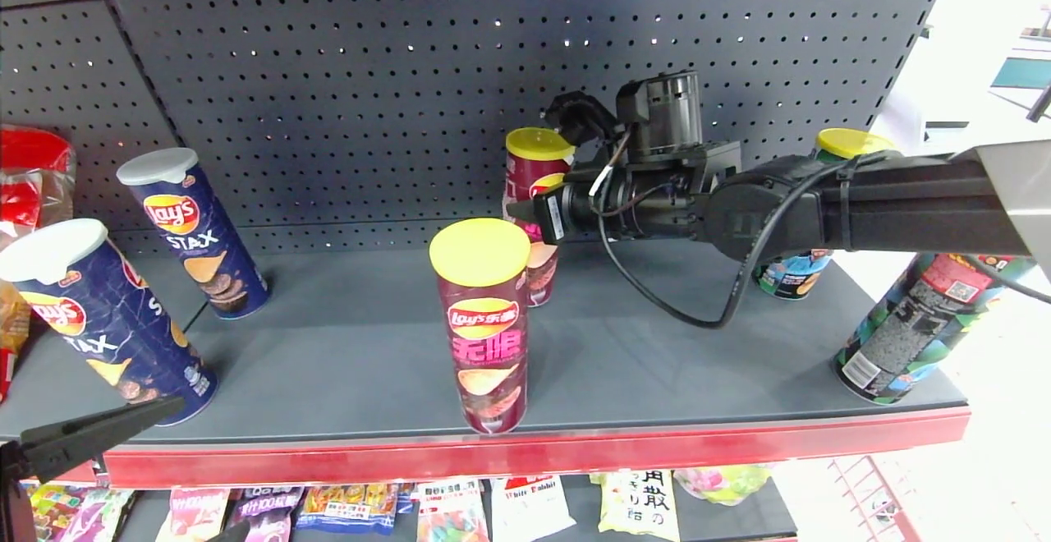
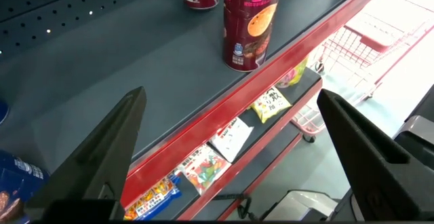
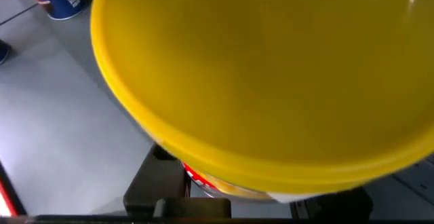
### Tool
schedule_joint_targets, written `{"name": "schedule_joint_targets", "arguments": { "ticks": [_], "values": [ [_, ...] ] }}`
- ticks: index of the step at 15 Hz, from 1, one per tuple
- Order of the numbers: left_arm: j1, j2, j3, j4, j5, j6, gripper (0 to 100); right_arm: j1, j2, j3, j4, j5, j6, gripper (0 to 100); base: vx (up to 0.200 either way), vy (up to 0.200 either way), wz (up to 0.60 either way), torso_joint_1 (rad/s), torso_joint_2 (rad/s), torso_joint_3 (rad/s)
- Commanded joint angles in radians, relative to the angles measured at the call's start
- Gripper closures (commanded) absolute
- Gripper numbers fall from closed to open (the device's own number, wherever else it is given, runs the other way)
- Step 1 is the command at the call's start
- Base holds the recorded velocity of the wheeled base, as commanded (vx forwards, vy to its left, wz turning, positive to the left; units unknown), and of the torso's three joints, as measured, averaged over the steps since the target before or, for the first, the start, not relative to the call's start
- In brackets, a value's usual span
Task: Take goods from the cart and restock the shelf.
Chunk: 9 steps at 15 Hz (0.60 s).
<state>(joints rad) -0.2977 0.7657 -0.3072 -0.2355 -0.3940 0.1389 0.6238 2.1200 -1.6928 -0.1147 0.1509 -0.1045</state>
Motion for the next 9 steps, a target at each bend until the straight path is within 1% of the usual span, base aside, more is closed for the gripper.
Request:
{"name": "schedule_joint_targets", "arguments": {
  "ticks": [1,4,5,9],
  "values": [
    [0.000,0.003,0.004,-0.001,0.000,-0.001,0,-0.001,0.020,-0.019,0.000,-0.001,-0.001,100,0.000,0.000,0.00,0.000,0.00,0.000],
    [0.000,0.003,0.004,-0.001,0.000,-0.001,0,-0.001,0.020,-0.010,0.001,0.001,-0.001,100,0.000,0.000,0.00,0.000,0.00,0.000],
    [0.000,0.003,0.004,-0.001,0.000,-0.001,0,0.001,0.020,-0.010,0.001,0.001,-0.003,0,0.000,0.000,0.00,0.000,0.00,0.000],
    [0.000,0.004,0.004,-0.001,0.000,-0.001,0,0.001,0.006,0.002,0.001,-0.002,-0.001,0,0.000,0.000,0.00,0.000,0.00,0.000]
  ]
}}
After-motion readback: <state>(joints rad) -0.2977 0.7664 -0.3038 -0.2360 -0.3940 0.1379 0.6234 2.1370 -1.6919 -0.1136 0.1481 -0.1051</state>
